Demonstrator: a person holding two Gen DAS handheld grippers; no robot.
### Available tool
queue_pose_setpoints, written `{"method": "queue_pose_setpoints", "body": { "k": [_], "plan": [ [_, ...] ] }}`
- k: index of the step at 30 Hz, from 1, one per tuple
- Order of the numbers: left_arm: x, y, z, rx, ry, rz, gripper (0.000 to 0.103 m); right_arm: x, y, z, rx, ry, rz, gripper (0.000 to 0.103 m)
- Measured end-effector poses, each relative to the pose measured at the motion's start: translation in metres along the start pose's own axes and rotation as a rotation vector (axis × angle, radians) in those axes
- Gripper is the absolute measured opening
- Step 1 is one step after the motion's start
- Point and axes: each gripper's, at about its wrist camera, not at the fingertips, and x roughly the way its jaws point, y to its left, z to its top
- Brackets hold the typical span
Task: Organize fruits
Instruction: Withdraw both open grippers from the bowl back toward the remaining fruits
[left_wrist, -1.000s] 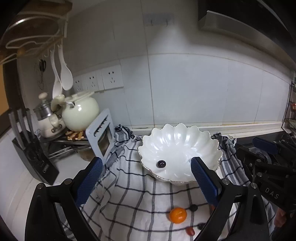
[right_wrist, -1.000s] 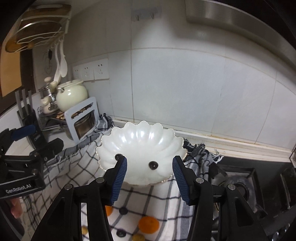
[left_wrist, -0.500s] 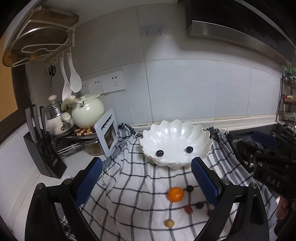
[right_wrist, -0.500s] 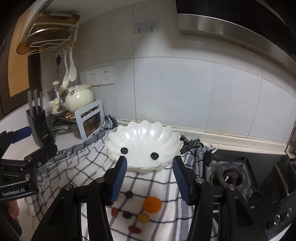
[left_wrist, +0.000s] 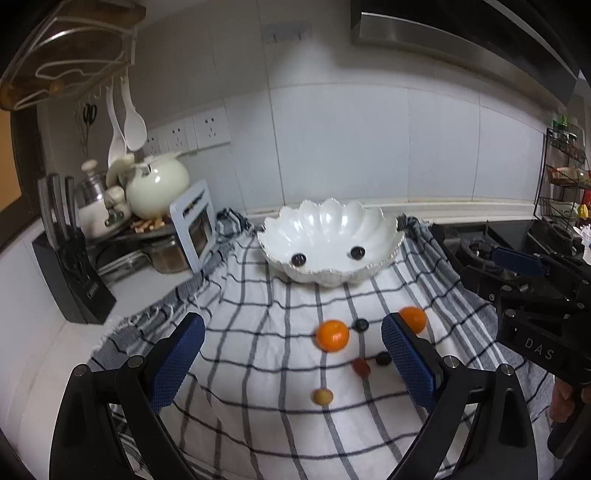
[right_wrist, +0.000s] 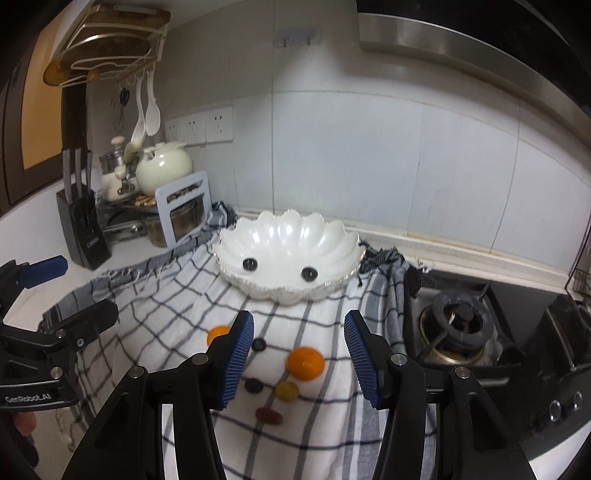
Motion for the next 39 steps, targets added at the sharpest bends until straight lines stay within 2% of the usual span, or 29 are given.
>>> {"method": "queue_pose_setpoints", "body": {
  "k": [18,26,39],
  "plan": [
    [0.037,0.0,-0.053,0.005,0.144,-0.082,0.097,0.022,0.015,-0.048,-0.018,0.098,-0.001,0.053],
    [0.058,0.002,-0.071,0.003,0.173,-0.117,0.09,0.043,0.021,-0.069,-0.006,0.155,0.017,0.052],
    [0.091,-0.007,-0.084,0.035,0.227,-0.162,0.069,0.078,0.02,-0.093,0.042,0.243,0.023,0.052]
  ]
}}
